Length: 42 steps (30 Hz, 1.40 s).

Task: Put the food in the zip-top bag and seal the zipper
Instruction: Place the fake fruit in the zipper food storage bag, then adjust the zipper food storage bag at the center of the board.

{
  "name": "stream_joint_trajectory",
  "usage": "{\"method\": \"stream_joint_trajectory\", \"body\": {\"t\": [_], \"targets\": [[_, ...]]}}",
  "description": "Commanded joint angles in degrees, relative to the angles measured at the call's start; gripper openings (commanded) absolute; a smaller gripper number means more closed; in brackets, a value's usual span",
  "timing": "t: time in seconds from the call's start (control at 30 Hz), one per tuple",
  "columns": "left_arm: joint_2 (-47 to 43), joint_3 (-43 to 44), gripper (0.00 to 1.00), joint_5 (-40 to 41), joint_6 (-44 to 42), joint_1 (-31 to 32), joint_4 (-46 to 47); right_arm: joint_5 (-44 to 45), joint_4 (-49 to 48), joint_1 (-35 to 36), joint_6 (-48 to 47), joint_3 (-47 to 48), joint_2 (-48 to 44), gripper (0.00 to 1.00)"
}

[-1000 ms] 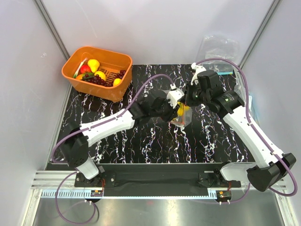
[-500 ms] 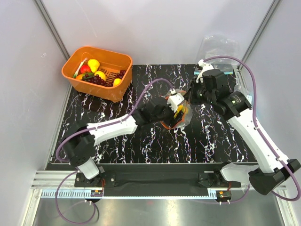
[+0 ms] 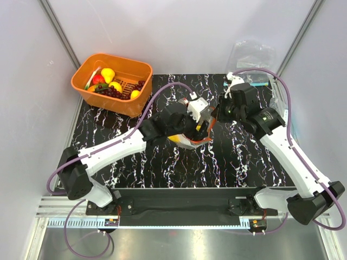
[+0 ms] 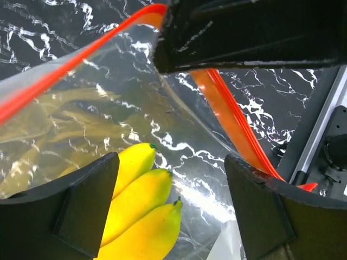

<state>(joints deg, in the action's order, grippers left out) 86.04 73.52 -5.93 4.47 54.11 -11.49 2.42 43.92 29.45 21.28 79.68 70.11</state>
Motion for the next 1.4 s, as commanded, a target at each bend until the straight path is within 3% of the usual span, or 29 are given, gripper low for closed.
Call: {"method": "stream_joint_trajectory", "body": {"t": [0.0,0.13,0.4,0.57,0.77,1.07,1.33,1.37], "targets": [[-2.89,2.95,0.72,3.64,1.51,-0.49,-3.8,1.45,-2.96,-0.36,0.26,-0.75,-1.2,0.0],[-3.51,2.77,0.53,4.7,1.16,-0.58,-4.16,1.01,-3.05,-0.36,0.26,-1.19,-1.11,0.0],[-2.28,3.04,0.46,-4.78,1.59,-0.67,-0.74,-2.24,-4.9,-0.36,1.22,-2.51,-0.23,0.0],[-4.64,0.76,0.39,-4.53,3.88,-1.02,4.27,-2.68,-4.38,-0.36,0.52,-2.69,0.38,0.0],[-6.68,1.28,0.38,2.92,6.25,-3.48,-2.64,3.91,-3.49,-0.27,-1.5,-3.74,1.17,0.0],[-3.61,0.31,0.52,19.54,10.2,-5.15,-7.23,1.19,-5.86,-0.36,-1.59,-5.41,2.23,0.0],[1.41,3.56,0.57,20.69,11.26,-5.15,-10.92,2.51,-5.86,-0.36,-2.12,-5.68,2.05,0.0],[1.93,3.65,0.49,20.96,11.09,-5.24,-10.93,2.51,-5.78,-0.27,-2.2,-5.68,2.05,0.0]]}}
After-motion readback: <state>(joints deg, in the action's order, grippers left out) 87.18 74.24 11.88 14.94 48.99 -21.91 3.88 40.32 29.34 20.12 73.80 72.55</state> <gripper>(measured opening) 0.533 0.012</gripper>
